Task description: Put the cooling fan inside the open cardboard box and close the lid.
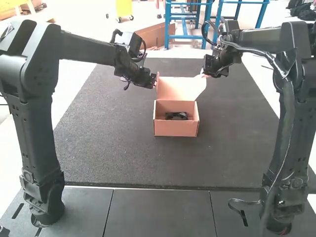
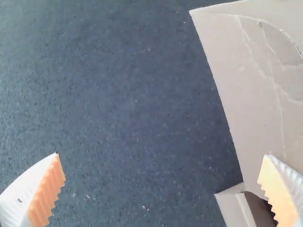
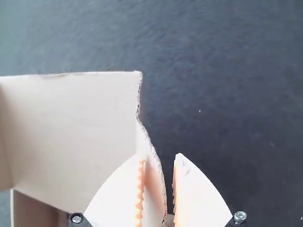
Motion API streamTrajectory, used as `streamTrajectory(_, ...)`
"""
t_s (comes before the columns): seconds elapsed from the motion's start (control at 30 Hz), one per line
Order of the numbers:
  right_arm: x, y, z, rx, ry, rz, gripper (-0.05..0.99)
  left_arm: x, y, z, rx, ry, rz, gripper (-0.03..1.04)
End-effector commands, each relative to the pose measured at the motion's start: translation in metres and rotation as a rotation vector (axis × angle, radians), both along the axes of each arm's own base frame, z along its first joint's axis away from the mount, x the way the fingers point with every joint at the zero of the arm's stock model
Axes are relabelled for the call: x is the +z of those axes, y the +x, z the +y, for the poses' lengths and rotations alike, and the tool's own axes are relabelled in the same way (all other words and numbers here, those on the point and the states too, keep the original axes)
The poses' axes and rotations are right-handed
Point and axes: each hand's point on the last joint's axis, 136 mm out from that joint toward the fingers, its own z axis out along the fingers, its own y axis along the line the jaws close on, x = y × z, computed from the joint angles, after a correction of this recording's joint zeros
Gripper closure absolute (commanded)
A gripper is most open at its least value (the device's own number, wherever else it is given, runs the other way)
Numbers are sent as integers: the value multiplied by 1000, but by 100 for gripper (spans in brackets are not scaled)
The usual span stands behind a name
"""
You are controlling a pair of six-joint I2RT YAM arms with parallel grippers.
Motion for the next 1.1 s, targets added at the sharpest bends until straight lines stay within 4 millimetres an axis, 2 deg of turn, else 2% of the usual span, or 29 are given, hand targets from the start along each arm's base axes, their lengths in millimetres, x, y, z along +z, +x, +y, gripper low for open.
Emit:
streamTrajectory(0.0, 17, -1, 18, 69, 34, -35, 85, 27, 7, -8, -7, -30, -55, 4)
streamTrajectory(0.13, 19, -6, 23, 93, 44, -28, 95, 28, 7, -7, -4, -28, -58, 4)
streamTrajectory(0.27, 21, -16, 23, 114, 29, -13, 95, 35, 7, -7, -3, -33, -77, 4)
streamTrajectory(0.43, 26, -30, 25, 122, 24, 2, 95, 40, 1, -19, -26, -39, -83, 4)
streamTrajectory(0.7, 22, -66, 40, 174, 18, 25, 95, 45, -12, -28, -43, -44, -71, 4)
streamTrajectory(0.83, 20, -81, 43, 188, 14, 34, 95, 46, -17, -25, -42, -41, -69, 4)
streamTrajectory(1.07, 17, -99, 36, 182, 11, 48, 95, 44, -28, -19, -37, -34, -68, 4)
